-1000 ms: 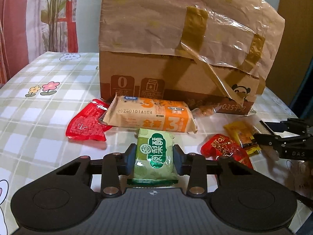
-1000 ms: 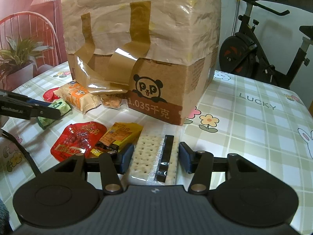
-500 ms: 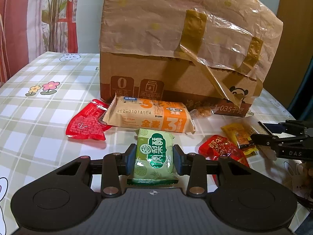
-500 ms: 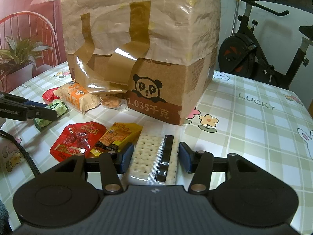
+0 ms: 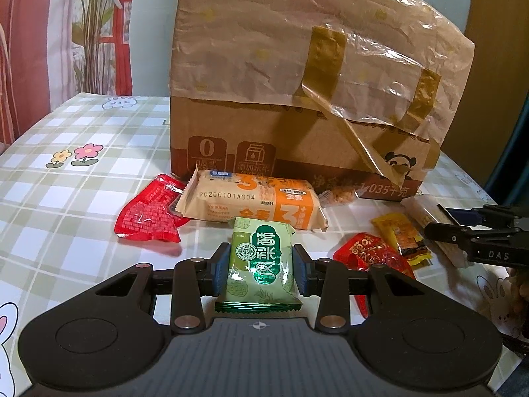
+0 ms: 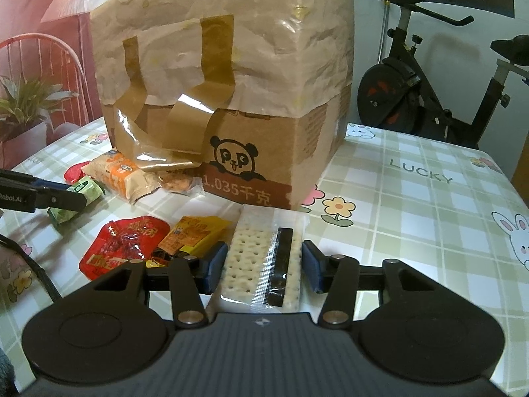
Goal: Organize snacks
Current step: 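Carry both packets over the box and open both tools to drop them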
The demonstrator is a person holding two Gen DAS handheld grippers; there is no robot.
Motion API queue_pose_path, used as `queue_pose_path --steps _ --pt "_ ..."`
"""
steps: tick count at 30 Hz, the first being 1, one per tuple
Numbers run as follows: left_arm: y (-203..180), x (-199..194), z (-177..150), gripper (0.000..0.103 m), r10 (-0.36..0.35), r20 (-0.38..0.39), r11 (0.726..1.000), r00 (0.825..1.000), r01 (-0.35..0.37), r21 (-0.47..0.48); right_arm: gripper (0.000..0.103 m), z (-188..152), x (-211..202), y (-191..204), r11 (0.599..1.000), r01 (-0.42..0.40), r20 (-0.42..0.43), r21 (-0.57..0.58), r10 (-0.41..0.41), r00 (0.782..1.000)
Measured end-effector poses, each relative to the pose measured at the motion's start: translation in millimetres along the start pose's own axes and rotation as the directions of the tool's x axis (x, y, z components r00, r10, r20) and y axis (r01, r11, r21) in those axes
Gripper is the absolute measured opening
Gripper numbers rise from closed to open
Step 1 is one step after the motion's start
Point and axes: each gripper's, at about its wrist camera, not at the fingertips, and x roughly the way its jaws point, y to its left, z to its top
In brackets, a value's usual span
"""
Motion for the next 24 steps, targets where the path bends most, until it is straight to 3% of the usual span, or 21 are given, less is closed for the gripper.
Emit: queue_pose_path --steps 9,14,19,24 --pt "2.5 -22.6 14.8 0.042 0.011 0.068 1.000 0.998 -0.013 0.027 0.050 6.2 -17.3 -8.8 0.999 -0.023 0.038 0.035 0.022 0.999" --pt "-3.6 -38.8 29.3 0.042 -0.002 0.125 0.998 0.992 -0.006 0.061 0.050 18.8 -39.4 -1.5 0.998 -0.055 0.072 -0.020 0.057 0.996" --pt "-12.9 -56.7 51.9 0.042 -0.048 0.185 0.994 0.982 0.029 0.103 0.050 44.2 -65.2 8.5 0.990 -0.105 0.124 -0.096 0.116 0.985" --pt "-22.2 -71.0 80.5 0.042 -0.088 0.248 0.991 0.965 0.059 0.123 0.050 84.8 -92.9 15.1 0.975 -0.158 0.199 -0.159 0.188 0.962"
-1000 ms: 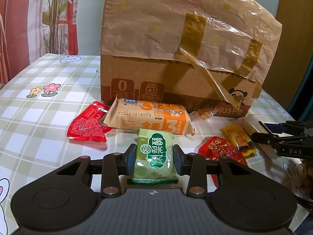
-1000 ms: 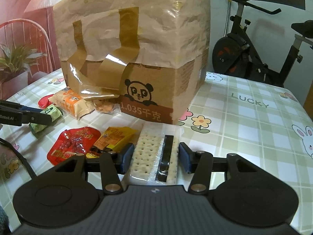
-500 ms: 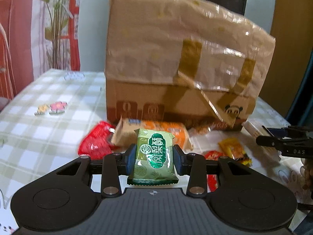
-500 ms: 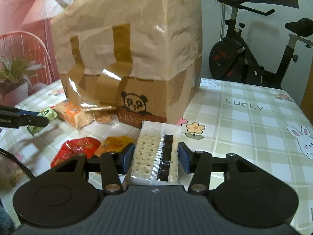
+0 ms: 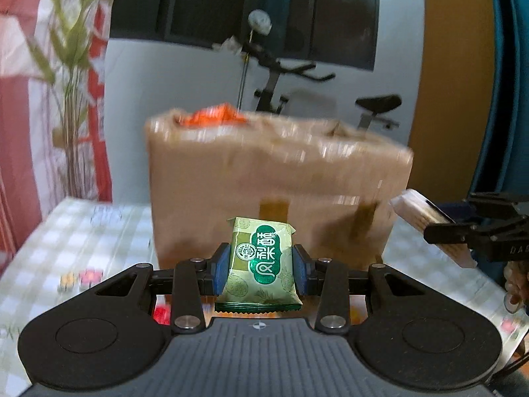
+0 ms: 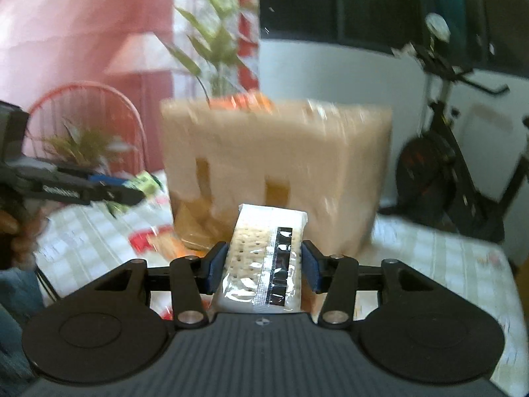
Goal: Organize snacks
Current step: 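Carry both packets over the box and open both tools to drop them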
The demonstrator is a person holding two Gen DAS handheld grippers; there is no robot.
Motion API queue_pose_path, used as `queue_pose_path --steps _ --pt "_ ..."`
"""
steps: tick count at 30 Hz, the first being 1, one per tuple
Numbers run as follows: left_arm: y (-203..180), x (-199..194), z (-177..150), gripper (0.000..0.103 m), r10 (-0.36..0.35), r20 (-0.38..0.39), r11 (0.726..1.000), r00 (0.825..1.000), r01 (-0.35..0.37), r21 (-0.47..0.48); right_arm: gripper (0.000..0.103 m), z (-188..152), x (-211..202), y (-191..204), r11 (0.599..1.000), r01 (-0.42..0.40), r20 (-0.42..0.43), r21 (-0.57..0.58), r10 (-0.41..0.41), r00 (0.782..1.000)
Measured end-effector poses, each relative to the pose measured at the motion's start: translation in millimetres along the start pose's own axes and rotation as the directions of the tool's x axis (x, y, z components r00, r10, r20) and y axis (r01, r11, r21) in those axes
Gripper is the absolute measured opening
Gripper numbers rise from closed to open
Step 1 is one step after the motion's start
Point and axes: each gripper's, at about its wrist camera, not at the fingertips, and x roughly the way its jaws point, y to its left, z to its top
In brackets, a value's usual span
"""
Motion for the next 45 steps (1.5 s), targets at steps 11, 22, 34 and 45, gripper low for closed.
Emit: queue_pose_path --steps 11,22,34,45 --pt "-12.5 18.1 74.2 0.042 -0.030 0.133 0.999 0.991 0.026 0.033 0.050 90.1 17.2 -2.1 0.998 -0.039 0.065 -0.053 0.043 0.997" --pt "-20.2 99.4 117.8 0.042 0.006 0.071 1.000 0.997 -0.007 0.018 0.050 120.5 110.3 -47.0 0.994 0.111 -0.069 -0.004 -0.111 0.991" --pt "-9.2 105.3 105.8 0.068 -0.005 0.030 1.000 1.000 0.004 0.017 0.060 107.5 111.3 -50.0 0.989 0.145 -0.095 0.023 -0.143 0.985" --pt "23.7 36.6 91.6 0.068 -0.004 0.034 1.000 0.999 0.004 0.006 0.061 105.5 57.6 -12.8 0.999 0.049 0.050 0.020 -0.050 0.998"
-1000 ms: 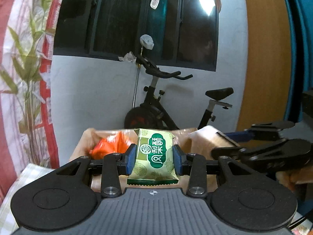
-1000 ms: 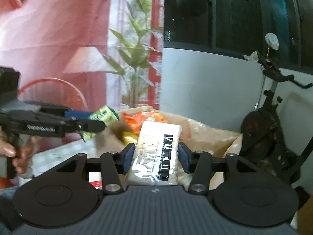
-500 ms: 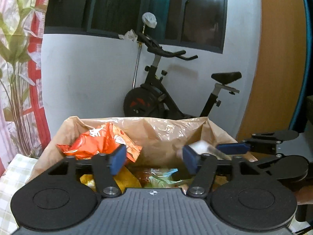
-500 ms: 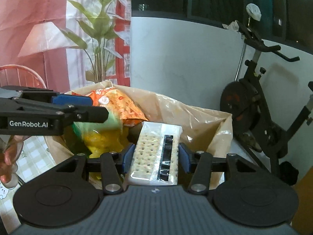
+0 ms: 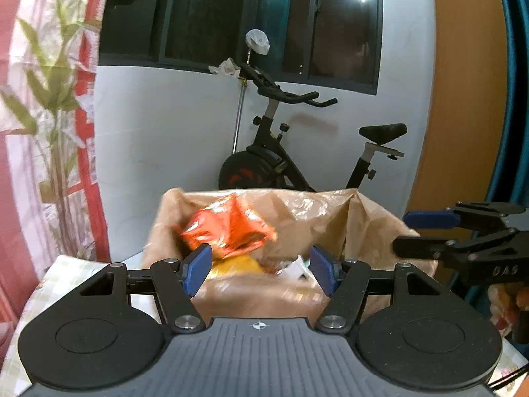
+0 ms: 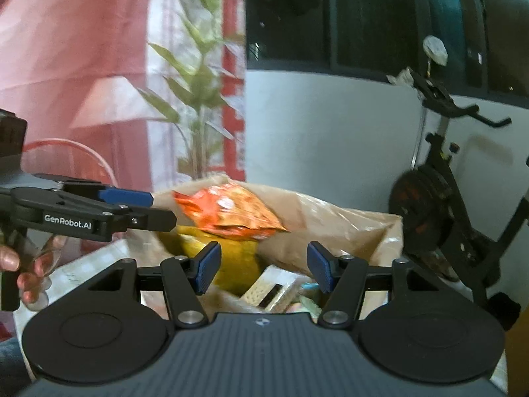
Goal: Organize snacks
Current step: 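Move both open tools back down to the snack pile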
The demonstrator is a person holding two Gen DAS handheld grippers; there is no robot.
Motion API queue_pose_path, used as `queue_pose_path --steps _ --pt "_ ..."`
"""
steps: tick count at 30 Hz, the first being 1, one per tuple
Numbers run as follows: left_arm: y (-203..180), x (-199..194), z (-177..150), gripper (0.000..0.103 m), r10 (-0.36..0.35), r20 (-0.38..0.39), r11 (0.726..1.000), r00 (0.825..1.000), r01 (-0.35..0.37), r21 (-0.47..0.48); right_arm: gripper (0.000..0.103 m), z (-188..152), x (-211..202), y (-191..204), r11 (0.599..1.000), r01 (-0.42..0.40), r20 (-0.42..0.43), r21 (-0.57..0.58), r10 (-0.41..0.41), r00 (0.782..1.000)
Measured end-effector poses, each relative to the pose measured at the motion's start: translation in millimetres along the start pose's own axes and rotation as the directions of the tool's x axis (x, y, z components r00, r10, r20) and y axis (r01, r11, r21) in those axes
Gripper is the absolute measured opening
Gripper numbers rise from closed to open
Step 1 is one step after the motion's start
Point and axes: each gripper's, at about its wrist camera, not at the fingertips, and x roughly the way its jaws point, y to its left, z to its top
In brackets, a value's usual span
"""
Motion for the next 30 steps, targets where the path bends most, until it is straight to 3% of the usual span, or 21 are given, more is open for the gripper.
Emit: queue_pose_path --steps 6,10,14,20,30 --pt "31.2 -28.1 -32.4 0.068 0.042 -0.035 0.996 0.999 -0.044 -0.071 0.061 -18.7 -23.8 27.3 0.999 -0.047 0.053 0.005 0.047 0.997" --pt "47.3 -35.9 -60.2 0.068 0.096 -0.074 0.986 0.993 -0.105 -0.129 0.061 -43.5 -27.8 45.0 0.998 -0.063 0.039 -0.007 0.063 0.997" --pt "56.4 -39.2 -86.6 0.068 0.113 -0.109 0.979 0.988 -0.130 -0.158 0.061 -75.9 -23.2 49.2 0.998 -0.050 -0.020 0.037 0.051 0.998" --pt "59.3 -36.0 -109.3 0.068 0.141 -0.153 0.979 0.978 -0.161 -0.126 0.061 -118.0 -16.4 36.4 0.991 0.018 -0.138 0.130 0.000 0.990" --pt "61.1 -30.5 -125.5 0.068 0.147 -0.185 0.974 0.972 -0.175 -0.142 0.054 -159.3 27.6 33.6 0.998 0.022 -0.320 0.065 0.000 0.947"
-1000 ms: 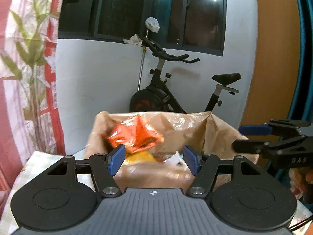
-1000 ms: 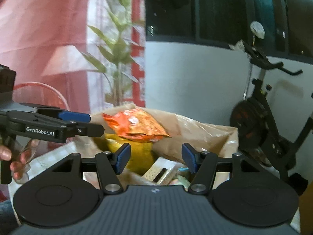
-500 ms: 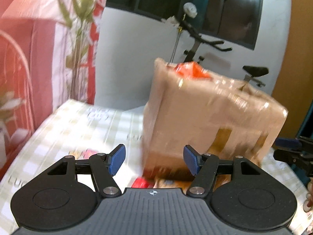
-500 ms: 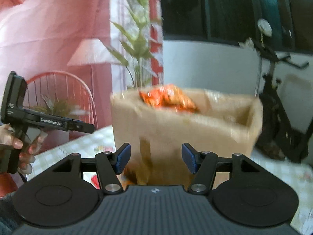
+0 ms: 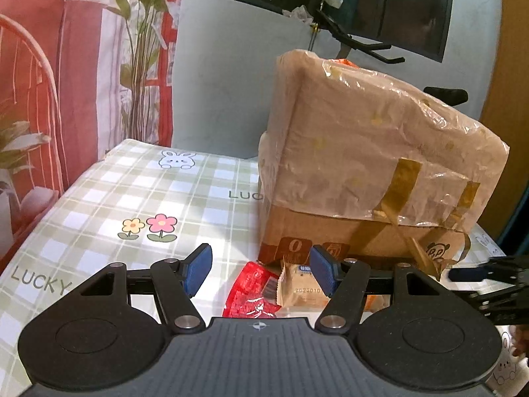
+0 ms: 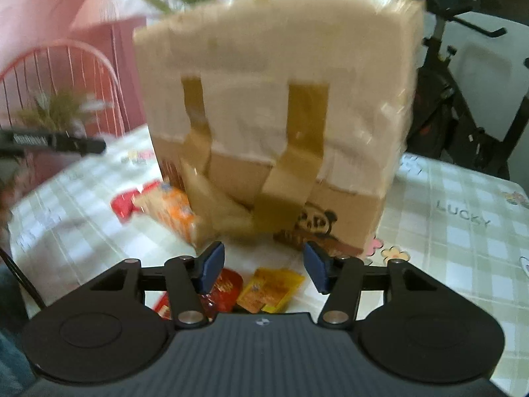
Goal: Organize snacks
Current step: 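Move both open tools back down to the snack pile, then grasp the red packet with the left tool while the right tool grasps a small clear packet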
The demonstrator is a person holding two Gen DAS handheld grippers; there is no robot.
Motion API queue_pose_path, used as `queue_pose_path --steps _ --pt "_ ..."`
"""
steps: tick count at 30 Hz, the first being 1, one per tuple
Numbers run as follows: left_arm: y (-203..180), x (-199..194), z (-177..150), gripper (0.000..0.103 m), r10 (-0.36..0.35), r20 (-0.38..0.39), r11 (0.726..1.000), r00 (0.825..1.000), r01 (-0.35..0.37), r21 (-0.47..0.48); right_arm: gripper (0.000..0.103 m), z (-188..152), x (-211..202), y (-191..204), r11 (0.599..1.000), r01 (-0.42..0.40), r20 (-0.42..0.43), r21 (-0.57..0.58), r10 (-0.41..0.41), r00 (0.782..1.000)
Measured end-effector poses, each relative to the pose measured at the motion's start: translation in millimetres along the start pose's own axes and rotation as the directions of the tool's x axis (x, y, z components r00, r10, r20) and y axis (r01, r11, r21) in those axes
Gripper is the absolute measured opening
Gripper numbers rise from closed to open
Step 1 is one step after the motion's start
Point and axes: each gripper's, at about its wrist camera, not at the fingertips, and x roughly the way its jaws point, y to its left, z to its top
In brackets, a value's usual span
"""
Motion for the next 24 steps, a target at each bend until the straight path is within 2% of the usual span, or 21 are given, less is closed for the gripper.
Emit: queue_pose_path --steps 3,9,13,18,24 --pt "0.4 0.0 -2.9 0.068 0.003 -0.008 1.000 1.000 -0.003 0.002 0.053 0.2 17.5 3.7 0.999 -0.008 -0.037 -0.054 0.006 0.999" --pt "1.9 3.3 -6.8 0.068 0.013 -0.025 1.000 1.000 -0.013 0.000 0.053 16.6 34.7 18.7 0.978 -0.021 -0.013 -0.205 0.019 1.000" --pt "2.1 2.5 -8.4 0.068 0.012 -0.027 1.000 1.000 -0.012 -0.004 0.053 22.5 48.7 27.6 0.960 -0.032 -0.027 -0.279 0.026 0.999" --pt "3.8 3.2 -10.1 0.068 0.015 -0.031 1.000 0.999 -0.015 -0.013 0.051 21.8 61.6 29.6 0.955 -0.064 -0.069 -0.290 0.046 0.997" --pt "5.9 3.5 -12.6 0.068 0.017 -0.035 0.999 0.999 -0.018 -0.028 0.051 24.3 56.7 23.8 0.976 -0.115 -0.117 -0.184 0.094 0.989"
